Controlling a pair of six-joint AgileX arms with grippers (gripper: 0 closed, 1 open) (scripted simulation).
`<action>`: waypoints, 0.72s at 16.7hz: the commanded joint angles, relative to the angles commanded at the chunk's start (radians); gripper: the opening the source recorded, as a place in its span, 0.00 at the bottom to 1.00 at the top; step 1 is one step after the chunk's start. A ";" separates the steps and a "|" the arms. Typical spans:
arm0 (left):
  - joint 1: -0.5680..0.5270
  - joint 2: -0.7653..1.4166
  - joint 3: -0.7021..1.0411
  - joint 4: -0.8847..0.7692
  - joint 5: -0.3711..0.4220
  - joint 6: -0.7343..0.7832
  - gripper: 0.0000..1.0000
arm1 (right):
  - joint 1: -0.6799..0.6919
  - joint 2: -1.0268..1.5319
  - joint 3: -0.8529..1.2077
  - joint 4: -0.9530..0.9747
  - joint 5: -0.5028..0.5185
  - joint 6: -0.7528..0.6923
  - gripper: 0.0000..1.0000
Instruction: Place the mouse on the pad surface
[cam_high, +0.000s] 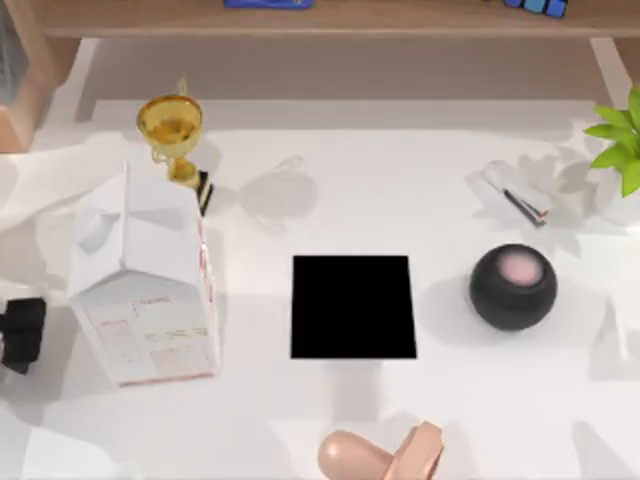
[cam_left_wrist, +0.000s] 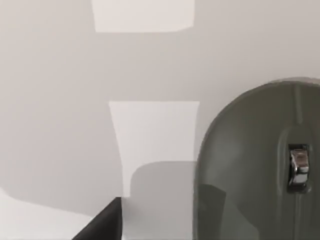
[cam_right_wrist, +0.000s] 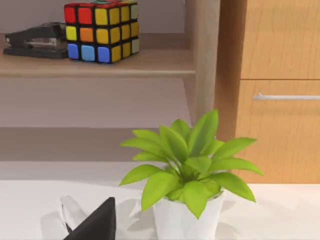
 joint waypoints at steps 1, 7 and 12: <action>0.000 0.000 0.000 0.000 0.000 0.000 1.00 | 0.000 0.000 0.000 0.000 0.000 0.000 1.00; 0.000 0.000 0.000 0.000 0.000 0.000 0.70 | 0.000 0.000 0.000 0.000 0.000 0.000 1.00; 0.000 0.000 0.000 0.000 0.000 0.000 0.32 | 0.000 0.000 0.000 0.000 0.000 0.000 1.00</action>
